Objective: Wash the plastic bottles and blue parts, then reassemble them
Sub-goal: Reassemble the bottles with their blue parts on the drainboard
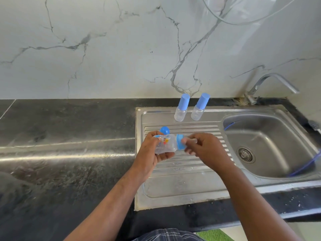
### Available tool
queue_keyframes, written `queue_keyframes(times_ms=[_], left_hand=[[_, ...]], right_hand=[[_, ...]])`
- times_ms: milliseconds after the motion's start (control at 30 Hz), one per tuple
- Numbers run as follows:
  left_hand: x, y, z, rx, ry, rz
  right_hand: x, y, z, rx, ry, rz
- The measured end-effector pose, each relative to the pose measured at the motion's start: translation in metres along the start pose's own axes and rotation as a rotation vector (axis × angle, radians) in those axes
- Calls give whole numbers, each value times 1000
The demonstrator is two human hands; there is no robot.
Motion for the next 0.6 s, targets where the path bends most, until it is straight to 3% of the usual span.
queue_keyframes(times_ms=[67,100,167,300,400,467,533,600], left_hand=[[0,1,1,6,-2,-4],[0,1,2,7,2,-9],[1,2,4,7,12,-21],[-2,0,6,9,19,6],[-4,-3,5,10,-2,38],[-4,-5,3,12,-13,53],[-4,-5,3,10,-9,39],[-3,-4,3,9,-2,28]], right_hand=[[5,6,0,-228,12,182],[8,8,0,-238,42,275],[14,6,1,-53,75,291],[1,6,-1,162,-23,47],[-3,-1,2,-38,5,-32],[1,4,0,-230,20,111],[5,6,1,-144,71,272],[5,6,-1,38,-6,213]])
Point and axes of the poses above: each hand's wrist, its own z-axis towards the middle knuckle, its own x-axis out of the back of the hand, y = z × x, the point moved 4 cm from there along z, towards the middle knuckle, and after that the axes turned 10 degrees about -z, right-handed, at the moved point
